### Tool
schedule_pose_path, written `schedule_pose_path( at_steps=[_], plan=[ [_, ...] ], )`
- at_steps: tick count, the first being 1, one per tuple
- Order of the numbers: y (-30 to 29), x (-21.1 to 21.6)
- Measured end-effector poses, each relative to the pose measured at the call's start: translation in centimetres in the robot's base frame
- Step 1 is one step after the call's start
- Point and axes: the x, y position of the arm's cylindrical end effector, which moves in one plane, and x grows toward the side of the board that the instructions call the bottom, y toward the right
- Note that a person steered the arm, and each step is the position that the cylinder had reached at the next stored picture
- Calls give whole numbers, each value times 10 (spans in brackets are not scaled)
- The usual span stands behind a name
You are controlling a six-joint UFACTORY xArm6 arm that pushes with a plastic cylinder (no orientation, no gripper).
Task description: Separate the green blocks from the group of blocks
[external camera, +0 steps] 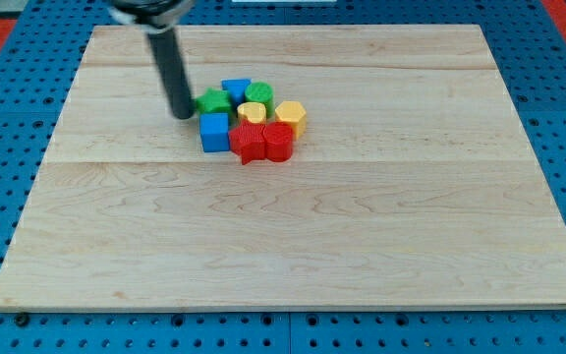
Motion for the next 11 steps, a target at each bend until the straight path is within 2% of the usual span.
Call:
schedule_pose_path(
  at_steps=[1,4,5,7,9,11],
  plan=[
    [67,-17],
    [116,-57],
    [174,-100],
    [244,-76],
    [258,-65],
    [298,-13]
  ],
)
